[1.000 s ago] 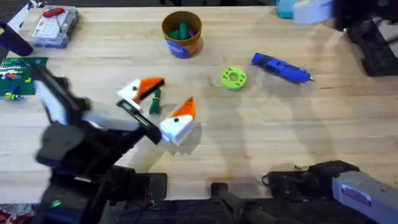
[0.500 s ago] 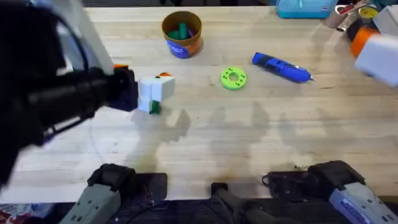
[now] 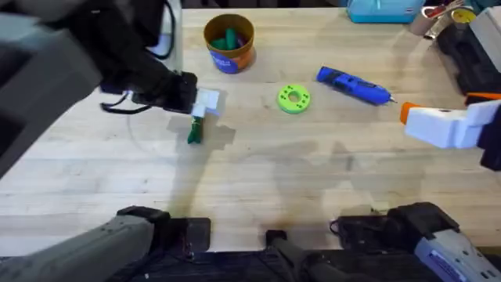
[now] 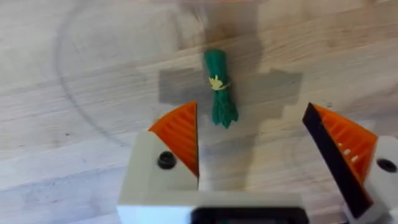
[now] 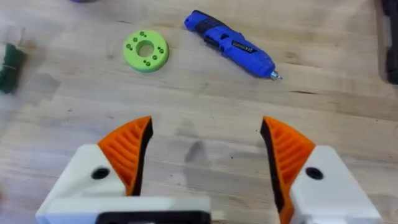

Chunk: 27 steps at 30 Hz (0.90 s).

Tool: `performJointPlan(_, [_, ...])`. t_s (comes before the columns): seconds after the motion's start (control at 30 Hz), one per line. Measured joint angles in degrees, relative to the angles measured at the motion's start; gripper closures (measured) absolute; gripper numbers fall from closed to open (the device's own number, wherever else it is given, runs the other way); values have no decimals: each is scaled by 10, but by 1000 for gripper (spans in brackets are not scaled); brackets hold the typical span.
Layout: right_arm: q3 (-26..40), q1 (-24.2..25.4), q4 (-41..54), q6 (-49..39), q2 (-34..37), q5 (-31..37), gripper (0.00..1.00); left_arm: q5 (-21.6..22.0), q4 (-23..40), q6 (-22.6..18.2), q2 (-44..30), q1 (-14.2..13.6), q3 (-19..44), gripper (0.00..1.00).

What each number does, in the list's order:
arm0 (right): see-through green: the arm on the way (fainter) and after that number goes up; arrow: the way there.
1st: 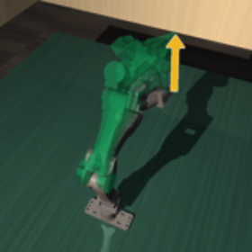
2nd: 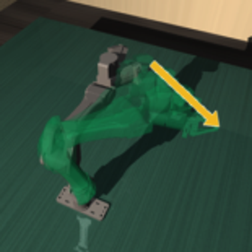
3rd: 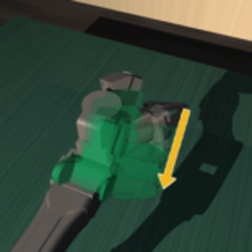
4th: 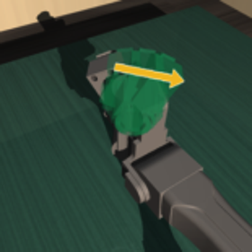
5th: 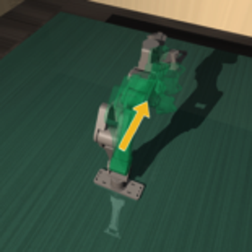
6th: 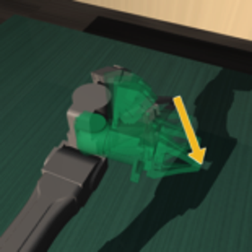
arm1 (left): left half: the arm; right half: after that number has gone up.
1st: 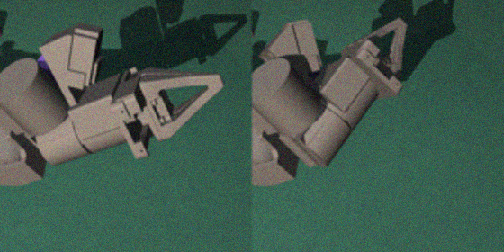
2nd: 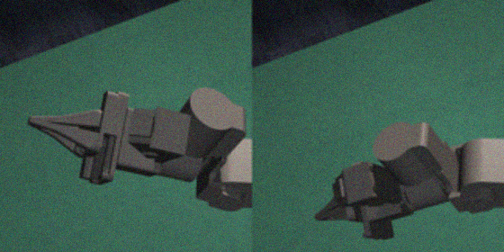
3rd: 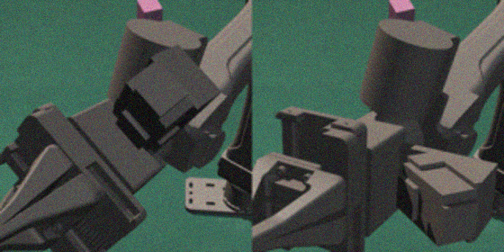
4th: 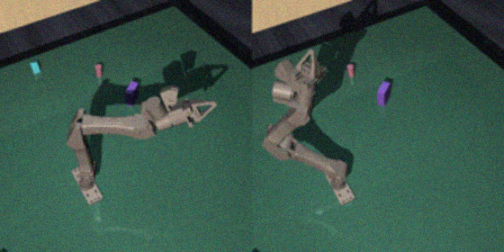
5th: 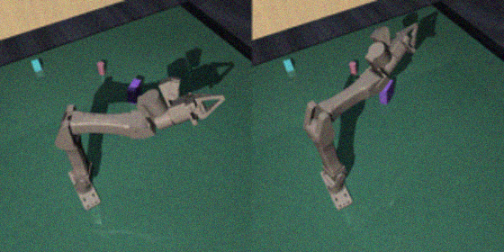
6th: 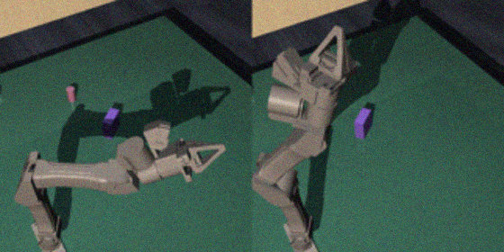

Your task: Pick up the gripper from the table and insert it into the empty holder that is missing its gripper. Then pick up a screw, insert it into the mounting hole, and use the screwdriver to tighten it. Finally, clean up the table by picking up the vegetable and placing it into the bucket.

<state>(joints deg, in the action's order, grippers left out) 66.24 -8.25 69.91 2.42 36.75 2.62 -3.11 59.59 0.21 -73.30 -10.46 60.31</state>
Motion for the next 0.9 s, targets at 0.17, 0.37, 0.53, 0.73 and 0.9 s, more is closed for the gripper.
performJointPlan(0.17, [-3,0,-1,2,0,-6,7,0,-8,0,-77,0,0,14])
performJointPlan(0.37, [-3,0,-1,2,0,-6,4,0,-13,0,-126,0,0,14])
performJointPlan(0.53, [-3,0,-1,2,0,-6,5,4,-22,0,-137,7,0,14])
performJointPlan(0.73, [-3,0,0,2,0,-6,4,12,-63,0,-138,28,-16,14])
performJointPlan(0.9, [-3,0,0,2,0,-6,5,26,-67,0,-138,33,-31,14])
